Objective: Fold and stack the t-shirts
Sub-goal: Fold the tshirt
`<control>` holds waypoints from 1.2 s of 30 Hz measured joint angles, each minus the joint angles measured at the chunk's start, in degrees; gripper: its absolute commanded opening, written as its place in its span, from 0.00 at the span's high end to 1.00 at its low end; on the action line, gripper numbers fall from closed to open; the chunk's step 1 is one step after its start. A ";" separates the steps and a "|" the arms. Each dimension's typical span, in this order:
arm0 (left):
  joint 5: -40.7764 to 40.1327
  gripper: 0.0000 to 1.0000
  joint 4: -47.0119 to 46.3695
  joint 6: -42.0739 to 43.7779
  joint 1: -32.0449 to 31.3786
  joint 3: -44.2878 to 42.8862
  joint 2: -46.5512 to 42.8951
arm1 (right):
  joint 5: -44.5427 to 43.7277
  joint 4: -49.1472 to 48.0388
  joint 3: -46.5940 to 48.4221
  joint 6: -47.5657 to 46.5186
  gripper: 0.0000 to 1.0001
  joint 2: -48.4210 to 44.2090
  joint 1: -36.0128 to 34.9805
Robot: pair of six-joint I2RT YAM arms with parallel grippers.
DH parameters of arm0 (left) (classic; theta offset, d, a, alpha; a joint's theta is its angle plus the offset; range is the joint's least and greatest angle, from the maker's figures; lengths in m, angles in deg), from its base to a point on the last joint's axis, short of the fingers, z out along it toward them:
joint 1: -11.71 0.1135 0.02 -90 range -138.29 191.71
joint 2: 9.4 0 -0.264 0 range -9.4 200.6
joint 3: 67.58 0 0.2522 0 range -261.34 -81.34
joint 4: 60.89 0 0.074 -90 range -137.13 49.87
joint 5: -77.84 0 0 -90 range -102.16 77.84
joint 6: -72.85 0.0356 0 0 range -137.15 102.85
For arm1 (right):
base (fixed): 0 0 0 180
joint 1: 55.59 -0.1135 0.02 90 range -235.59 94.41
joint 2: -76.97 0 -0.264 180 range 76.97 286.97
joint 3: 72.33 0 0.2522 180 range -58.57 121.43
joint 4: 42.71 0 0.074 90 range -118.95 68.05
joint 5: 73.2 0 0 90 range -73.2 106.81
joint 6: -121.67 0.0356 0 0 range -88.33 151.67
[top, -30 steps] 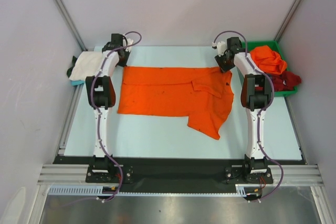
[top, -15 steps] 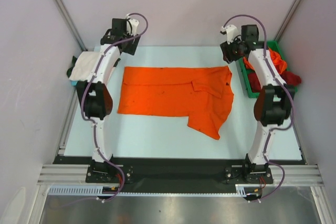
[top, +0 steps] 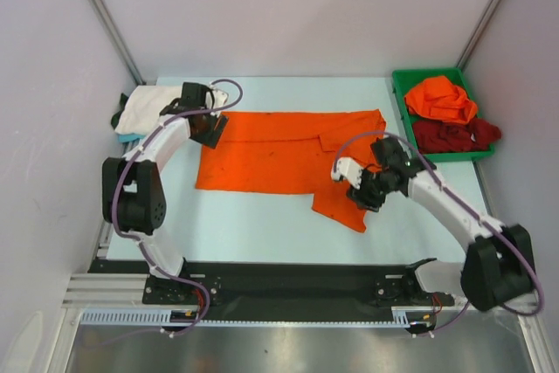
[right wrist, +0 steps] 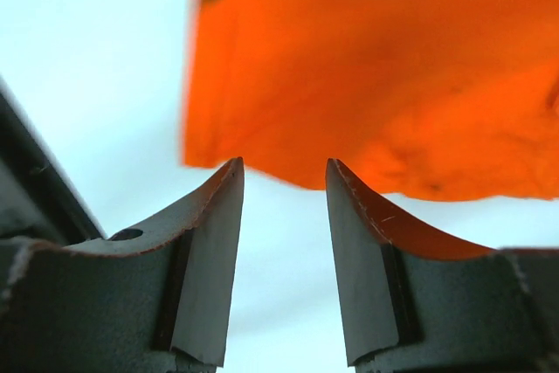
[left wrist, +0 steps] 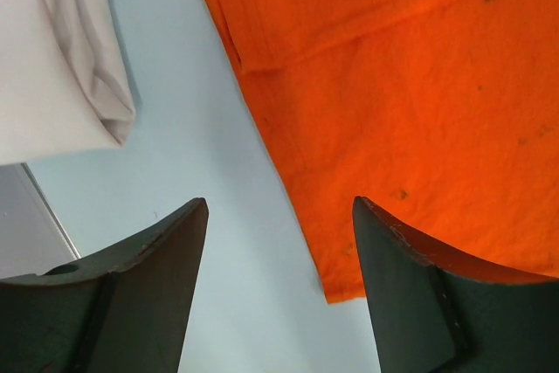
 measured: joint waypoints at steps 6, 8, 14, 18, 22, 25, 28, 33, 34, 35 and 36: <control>-0.09 0.27 -2.19 -1.14 0.00 6.12 -4.98 | -0.57 2.71 -7.67 -5.51 0.52 -12.37 -7.63; -0.11 0.28 -3.02 -1.51 0.00 7.21 -6.01 | -0.96 3.13 -9.25 -6.19 0.52 -13.03 -9.03; -0.52 0.27 -3.96 -1.53 0.07 9.07 -7.91 | -2.16 2.69 -13.03 -6.93 0.52 -11.50 -11.08; -0.98 0.27 -4.74 -1.53 0.09 10.19 -8.31 | -2.73 0.68 -13.62 -7.19 0.52 -8.52 -11.47; -1.64 0.27 -4.94 -1.55 0.09 10.95 -8.33 | -3.06 -0.87 -14.29 -8.04 0.51 -7.72 -12.15; -1.92 0.27 -5.07 -1.51 0.11 11.02 -8.33 | -3.06 -1.46 -14.58 -8.70 0.51 -6.80 -12.74; -2.36 0.27 -5.18 -1.49 0.15 11.02 -8.33 | -3.26 -1.88 -15.10 -9.60 0.51 -5.35 -12.96; -2.80 0.27 -5.18 -1.46 0.48 11.02 -8.33 | -4.22 -2.47 -15.98 -10.29 0.54 -2.95 -13.05; -2.73 0.27 -5.14 -1.49 0.61 11.02 -8.33 | -4.50 -2.73 -16.06 -10.34 0.55 -2.56 -13.05; -2.62 0.27 -5.09 -1.53 0.85 11.02 -8.33 | -4.76 -3.10 -16.13 -10.32 0.59 -2.21 -13.05; -2.54 0.27 -4.98 -1.60 1.07 11.02 -8.33 | -5.01 -3.52 -16.13 -10.34 0.63 -1.99 -13.05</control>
